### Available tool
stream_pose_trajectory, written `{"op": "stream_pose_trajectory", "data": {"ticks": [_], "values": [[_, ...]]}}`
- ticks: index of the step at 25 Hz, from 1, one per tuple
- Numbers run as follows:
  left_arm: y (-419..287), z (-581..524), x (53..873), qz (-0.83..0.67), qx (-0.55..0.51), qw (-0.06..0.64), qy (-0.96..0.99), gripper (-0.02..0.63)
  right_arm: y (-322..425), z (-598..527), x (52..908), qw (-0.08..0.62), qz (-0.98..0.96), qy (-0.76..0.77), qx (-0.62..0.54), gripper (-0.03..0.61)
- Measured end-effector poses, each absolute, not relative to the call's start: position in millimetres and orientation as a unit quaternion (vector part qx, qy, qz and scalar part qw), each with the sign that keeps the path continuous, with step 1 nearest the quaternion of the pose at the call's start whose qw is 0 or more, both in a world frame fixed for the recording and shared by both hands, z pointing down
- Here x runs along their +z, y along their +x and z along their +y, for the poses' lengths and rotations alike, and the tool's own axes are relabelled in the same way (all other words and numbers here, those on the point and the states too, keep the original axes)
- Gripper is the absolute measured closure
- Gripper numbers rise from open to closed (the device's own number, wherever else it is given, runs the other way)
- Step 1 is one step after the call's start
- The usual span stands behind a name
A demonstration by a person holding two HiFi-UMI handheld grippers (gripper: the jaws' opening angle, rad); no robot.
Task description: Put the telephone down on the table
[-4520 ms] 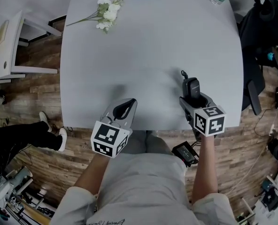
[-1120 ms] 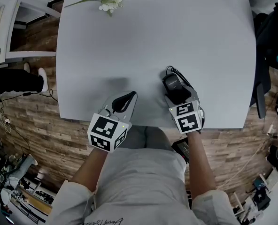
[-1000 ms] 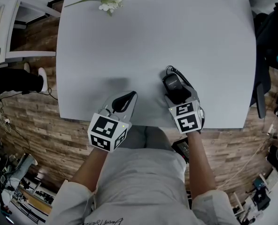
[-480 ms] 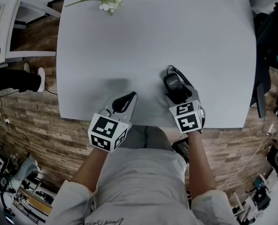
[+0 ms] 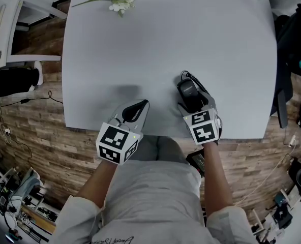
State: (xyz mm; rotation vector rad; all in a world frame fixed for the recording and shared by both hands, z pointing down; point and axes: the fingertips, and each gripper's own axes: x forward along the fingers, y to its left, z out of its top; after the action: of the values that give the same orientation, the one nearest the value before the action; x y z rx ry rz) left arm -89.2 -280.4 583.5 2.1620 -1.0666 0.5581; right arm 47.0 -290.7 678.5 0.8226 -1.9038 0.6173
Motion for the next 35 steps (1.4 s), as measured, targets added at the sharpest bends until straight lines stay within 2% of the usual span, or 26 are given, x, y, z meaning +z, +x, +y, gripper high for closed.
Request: {"op": "stream_pose_trajectory", "data": {"ticks": [27, 30, 35], "values": [[-85, -271, 560, -0.411, 0.202, 0.306, 0.835, 0.597, 50, -296, 623, 0.42, -0.796, 0.364, 0.241, 0.244], [-83, -269, 556, -0.411, 0.2, 0.302, 0.836, 0.597, 53, -293, 617, 0.416, -0.799, 0.364, 0.237, 0.262], [-80, -265, 550, -0.412, 0.201, 0.296, 0.838, 0.597, 61, -293, 605, 0.405, -0.805, 0.371, 0.225, 0.341]]}}
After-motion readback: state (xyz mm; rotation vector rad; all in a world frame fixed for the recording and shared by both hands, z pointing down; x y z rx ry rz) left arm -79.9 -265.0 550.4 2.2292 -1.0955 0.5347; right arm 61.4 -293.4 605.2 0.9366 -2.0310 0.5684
